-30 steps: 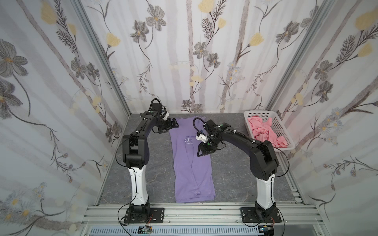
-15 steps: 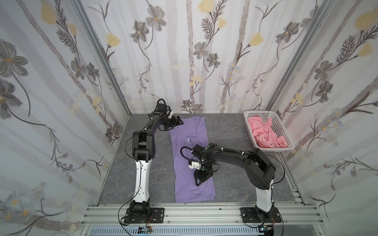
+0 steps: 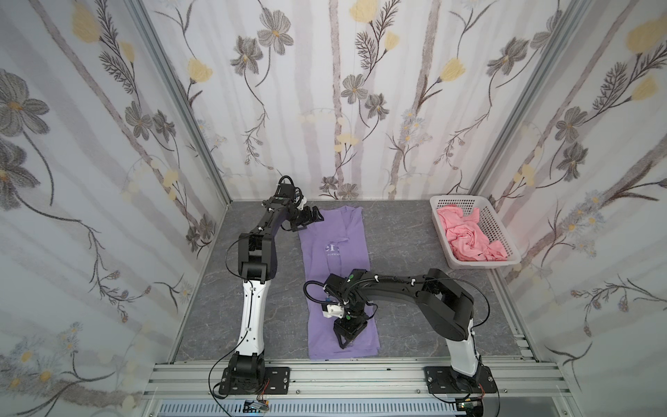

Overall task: Fold and stack t-shirts
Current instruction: Smooth out the T-shirt at the center of the board.

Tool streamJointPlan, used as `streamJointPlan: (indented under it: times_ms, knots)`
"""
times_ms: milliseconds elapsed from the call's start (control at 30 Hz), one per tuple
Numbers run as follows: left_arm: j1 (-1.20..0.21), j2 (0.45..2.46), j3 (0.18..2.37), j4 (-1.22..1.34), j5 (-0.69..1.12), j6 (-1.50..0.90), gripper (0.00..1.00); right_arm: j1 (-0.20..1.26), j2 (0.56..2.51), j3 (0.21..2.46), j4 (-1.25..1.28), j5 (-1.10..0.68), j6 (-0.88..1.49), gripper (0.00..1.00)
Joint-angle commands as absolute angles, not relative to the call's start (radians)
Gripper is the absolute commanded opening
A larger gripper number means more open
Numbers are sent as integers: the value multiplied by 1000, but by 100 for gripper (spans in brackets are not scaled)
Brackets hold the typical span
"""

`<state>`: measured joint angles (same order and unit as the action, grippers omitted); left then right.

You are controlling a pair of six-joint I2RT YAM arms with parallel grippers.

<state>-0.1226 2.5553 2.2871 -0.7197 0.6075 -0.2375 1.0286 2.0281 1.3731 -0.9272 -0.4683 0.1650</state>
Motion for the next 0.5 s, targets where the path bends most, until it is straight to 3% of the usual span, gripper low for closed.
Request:
streamJointPlan:
  times_ms: [0, 67, 133, 467]
  knots:
    - [-120, 2564, 2299, -752, 619, -212, 100, 1032, 2034, 1369, -934, -436, 173, 37]
    - [-120, 2568, 2302, -752, 620, -212, 100, 1035, 2027, 1365, -936, -434, 176, 15]
    - [-120, 2578, 2316, -759, 620, -212, 100, 1038, 2008, 1357, -936, -431, 182, 0]
    - [-120, 2627, 2405, -808, 614, -204, 100, 1042, 1912, 1317, -969, -448, 201, 0]
